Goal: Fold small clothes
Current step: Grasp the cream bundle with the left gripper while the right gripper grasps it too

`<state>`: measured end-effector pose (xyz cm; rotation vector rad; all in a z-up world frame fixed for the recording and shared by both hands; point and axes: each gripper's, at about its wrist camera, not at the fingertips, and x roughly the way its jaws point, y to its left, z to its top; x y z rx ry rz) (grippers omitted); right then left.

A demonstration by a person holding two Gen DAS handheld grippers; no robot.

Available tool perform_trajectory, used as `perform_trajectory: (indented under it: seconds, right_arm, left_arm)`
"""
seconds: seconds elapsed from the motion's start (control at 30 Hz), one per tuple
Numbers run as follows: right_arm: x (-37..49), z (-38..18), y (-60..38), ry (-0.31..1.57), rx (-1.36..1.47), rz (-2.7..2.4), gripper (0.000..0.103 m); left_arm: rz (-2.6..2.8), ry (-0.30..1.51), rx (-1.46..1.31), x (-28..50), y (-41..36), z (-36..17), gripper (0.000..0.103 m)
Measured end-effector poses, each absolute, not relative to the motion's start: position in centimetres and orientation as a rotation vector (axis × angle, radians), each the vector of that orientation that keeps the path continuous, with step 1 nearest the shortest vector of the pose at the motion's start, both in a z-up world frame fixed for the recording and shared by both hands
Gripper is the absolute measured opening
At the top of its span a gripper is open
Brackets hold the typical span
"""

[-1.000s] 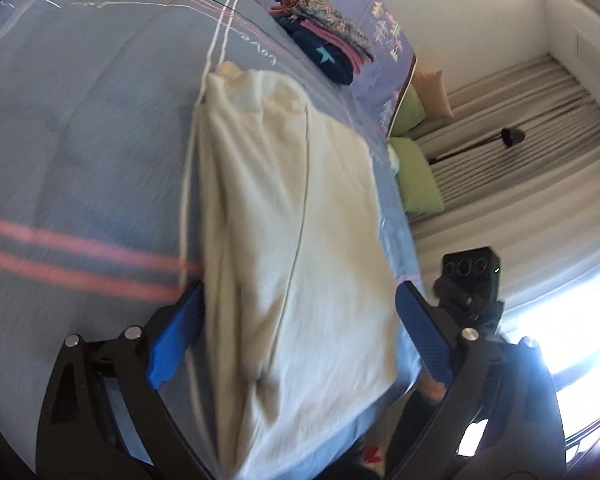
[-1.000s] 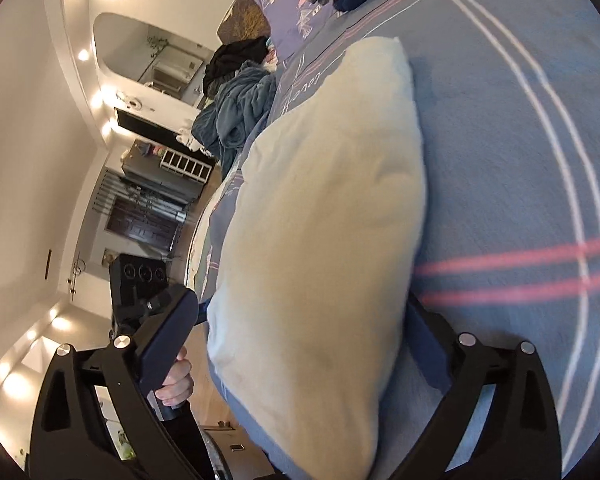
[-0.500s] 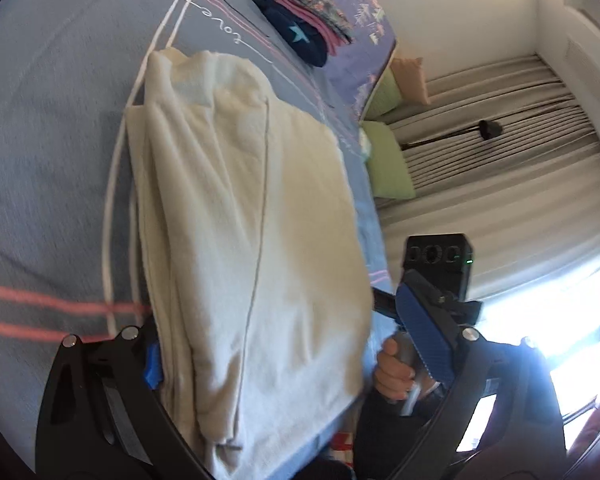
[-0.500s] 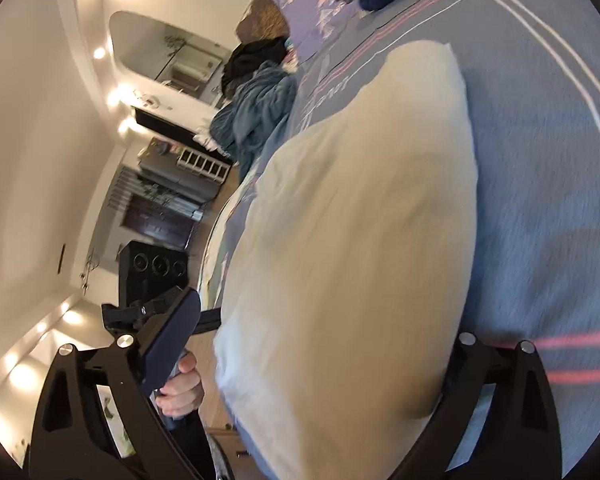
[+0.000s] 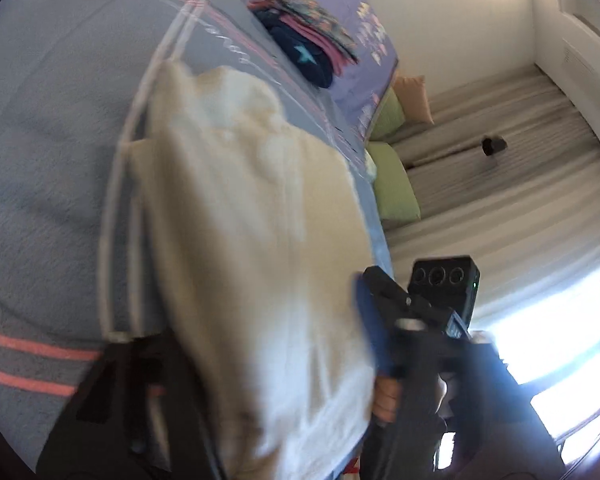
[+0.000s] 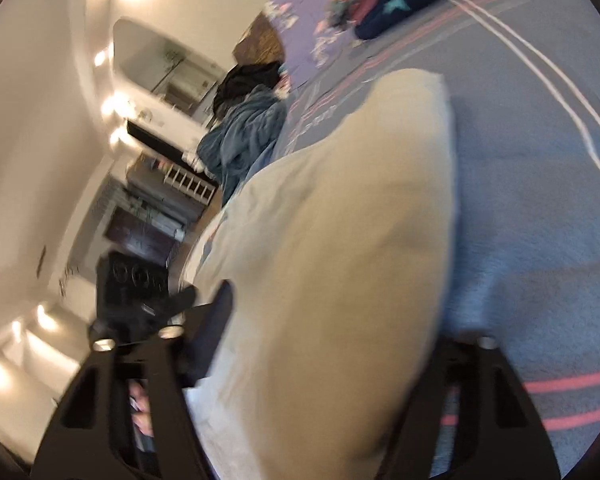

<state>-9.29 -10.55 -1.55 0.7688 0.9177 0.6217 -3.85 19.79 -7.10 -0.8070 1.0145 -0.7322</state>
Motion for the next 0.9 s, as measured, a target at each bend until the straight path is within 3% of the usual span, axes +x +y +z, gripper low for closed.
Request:
perform_trajectory:
  seconds: [0.03,0.1,0.17,0.9]
  right_arm:
    - [-9.5,-1.7,-10.8,0.914,0.781,0.596,0.037]
    - [-10.1,-1.6,-10.7,0.891,0.769,0.578,0.028]
    - [-10.6,-0.8,-10.2,0.862,0.739,0.564,0.025]
    - [-9.2,9.7,-11.4,0.633,0.608,0.542,0.023]
  left_arm:
    - [-0.724,1.003,-0.851,-4.2,20.6,-7.6,0.020]
    - [-0.738,0.960,-0.885,-4.9,21.4,-8.0,0.020]
    - [-0.739,0.937,-0.859,-5.5,21.2,-7.6,0.020]
    - [-0.850,0.738,-0.756,-4.2,17.7,3.4,0.019]
